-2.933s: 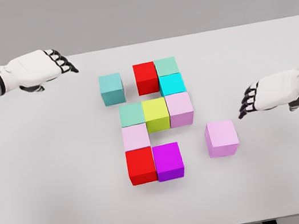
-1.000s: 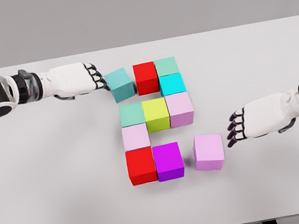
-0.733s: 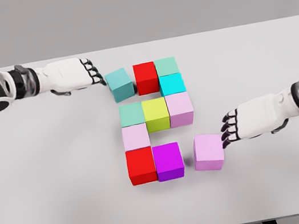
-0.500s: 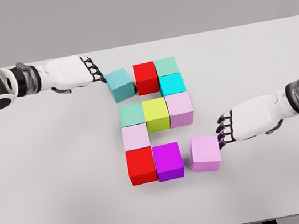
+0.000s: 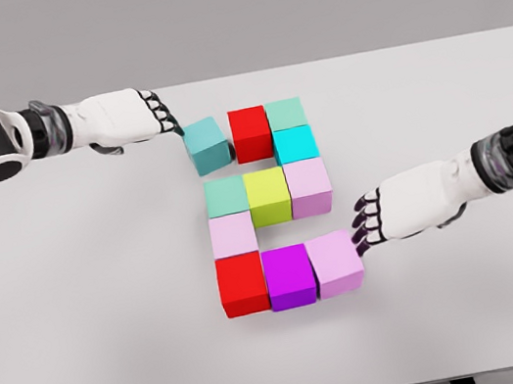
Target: Assemble the squares on the desktop into the number 2
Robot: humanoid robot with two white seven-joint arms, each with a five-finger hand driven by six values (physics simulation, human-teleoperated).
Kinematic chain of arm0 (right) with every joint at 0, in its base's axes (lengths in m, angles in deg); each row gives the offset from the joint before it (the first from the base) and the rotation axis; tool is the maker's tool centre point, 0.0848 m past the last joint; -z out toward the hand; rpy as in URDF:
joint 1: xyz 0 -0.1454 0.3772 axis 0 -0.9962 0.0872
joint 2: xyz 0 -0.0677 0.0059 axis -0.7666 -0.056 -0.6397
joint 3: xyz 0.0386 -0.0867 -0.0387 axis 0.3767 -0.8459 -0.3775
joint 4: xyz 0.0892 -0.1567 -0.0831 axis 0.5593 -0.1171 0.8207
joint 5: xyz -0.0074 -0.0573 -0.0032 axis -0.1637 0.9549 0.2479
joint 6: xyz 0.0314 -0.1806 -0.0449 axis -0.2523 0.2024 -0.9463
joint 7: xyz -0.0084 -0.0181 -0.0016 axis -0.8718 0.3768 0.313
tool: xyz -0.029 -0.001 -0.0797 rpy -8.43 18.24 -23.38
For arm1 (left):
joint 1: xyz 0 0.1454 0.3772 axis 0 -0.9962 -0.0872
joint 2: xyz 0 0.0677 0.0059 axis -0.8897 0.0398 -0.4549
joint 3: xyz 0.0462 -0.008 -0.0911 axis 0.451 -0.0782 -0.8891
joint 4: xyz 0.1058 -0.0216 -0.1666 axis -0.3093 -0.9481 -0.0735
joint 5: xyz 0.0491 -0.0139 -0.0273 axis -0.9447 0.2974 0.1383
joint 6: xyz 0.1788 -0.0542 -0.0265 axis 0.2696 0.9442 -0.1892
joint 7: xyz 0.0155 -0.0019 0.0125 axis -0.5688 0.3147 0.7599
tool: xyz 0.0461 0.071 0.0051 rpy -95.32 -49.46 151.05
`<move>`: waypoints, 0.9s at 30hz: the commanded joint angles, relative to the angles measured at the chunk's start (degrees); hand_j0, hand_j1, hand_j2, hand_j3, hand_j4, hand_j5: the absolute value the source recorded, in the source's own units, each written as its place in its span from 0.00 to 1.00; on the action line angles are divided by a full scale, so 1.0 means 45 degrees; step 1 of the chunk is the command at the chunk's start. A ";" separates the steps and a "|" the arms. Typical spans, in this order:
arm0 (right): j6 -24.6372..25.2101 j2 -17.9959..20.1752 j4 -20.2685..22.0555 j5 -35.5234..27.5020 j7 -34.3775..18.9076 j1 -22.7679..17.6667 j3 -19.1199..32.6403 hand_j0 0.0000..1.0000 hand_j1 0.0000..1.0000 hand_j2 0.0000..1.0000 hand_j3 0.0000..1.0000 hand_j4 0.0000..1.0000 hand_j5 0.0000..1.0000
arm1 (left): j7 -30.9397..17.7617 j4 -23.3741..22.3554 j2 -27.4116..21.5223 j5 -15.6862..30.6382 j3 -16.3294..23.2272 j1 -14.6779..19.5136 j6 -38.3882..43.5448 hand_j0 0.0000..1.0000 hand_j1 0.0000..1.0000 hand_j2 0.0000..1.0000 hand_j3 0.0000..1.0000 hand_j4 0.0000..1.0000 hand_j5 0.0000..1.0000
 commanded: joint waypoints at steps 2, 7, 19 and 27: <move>0.0023 -0.0027 -0.0016 -0.0096 0.0003 0.0000 0.0022 0.99 0.99 0.99 0.99 0.99 0.99 | 0.0006 -0.0069 0.0040 0.0046 -0.0023 0.0000 0.0011 0.90 0.90 0.90 0.90 0.90 0.90; 0.0023 0.0285 -0.0094 -0.0057 0.0003 0.0020 0.0022 0.99 0.99 0.99 0.99 0.99 0.99 | 0.0006 -0.0030 0.0001 0.0085 -0.0159 -0.0039 0.0011 0.90 0.90 0.90 0.90 0.90 0.90; 0.0023 0.0734 0.0043 -0.0818 0.0003 -0.0078 -0.0173 0.99 0.99 0.99 0.99 0.99 0.99 | 0.0006 -0.0635 -0.0116 0.0046 -0.0160 -0.0058 0.0011 0.91 0.91 0.91 0.91 0.91 0.91; 0.0023 0.0832 0.0043 -0.1463 0.0003 -0.0098 -0.0173 0.99 0.99 0.99 0.99 0.99 0.99 | 0.0006 -0.0674 0.0020 0.0026 -0.0003 -0.0078 0.0011 0.91 0.91 0.91 0.91 0.91 0.91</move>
